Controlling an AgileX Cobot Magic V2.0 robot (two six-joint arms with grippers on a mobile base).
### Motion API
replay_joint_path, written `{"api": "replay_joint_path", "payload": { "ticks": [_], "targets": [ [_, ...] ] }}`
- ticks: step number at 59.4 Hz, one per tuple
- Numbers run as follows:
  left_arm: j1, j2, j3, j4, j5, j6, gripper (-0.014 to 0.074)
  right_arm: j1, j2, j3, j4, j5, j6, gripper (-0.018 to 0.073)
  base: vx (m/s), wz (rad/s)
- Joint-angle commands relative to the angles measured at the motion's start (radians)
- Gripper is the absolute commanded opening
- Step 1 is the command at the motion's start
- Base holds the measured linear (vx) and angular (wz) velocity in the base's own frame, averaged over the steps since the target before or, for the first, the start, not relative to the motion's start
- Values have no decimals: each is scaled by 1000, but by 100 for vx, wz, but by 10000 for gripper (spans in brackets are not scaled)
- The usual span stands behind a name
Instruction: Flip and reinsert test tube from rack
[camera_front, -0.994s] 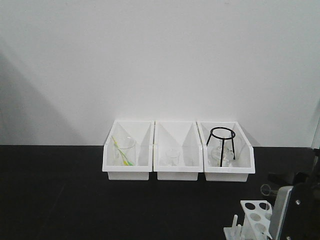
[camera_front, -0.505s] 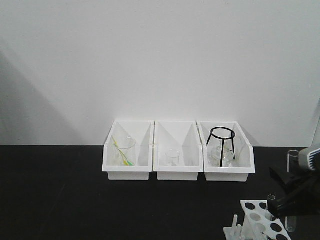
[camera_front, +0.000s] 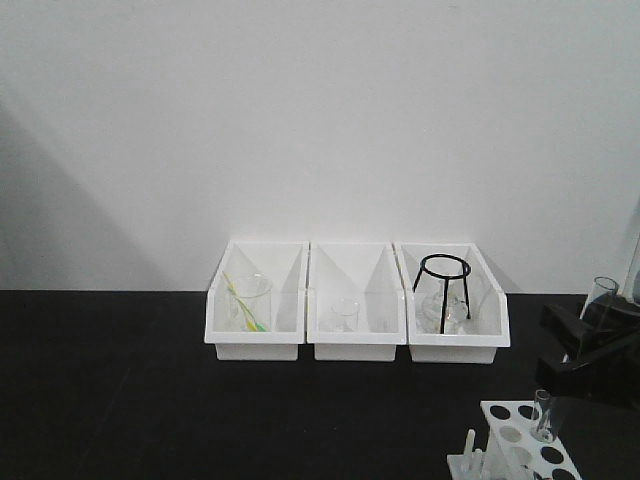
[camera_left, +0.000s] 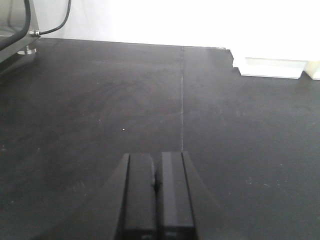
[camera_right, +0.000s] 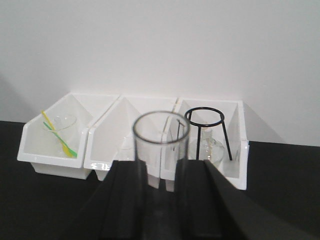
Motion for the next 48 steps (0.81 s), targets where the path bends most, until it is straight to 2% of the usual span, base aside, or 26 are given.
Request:
{"api": "replay_joint_path", "payload": {
  "ticks": [1, 11, 20, 25, 48],
  "targets": [
    [-7, -11, 0, -4, -87, 0, -6, 0, 1, 2, 25, -113, -17, 137, 0, 0],
    [-7, -11, 0, -4, -87, 0, -6, -1, 34, 92, 71, -244, -100, 137, 0, 0],
    [-7, -11, 0, -4, -87, 0, -6, -1, 77, 98, 235, -300, -239, 137, 0, 0],
    [-7, -11, 0, -4, -87, 0, -6, 1, 96, 98, 292, -311, -255, 137, 0, 0],
    [-7, -11, 0, -4, -87, 0, -6, 1, 180, 101, 284, -326, -291, 137, 0, 0]
  ]
}}
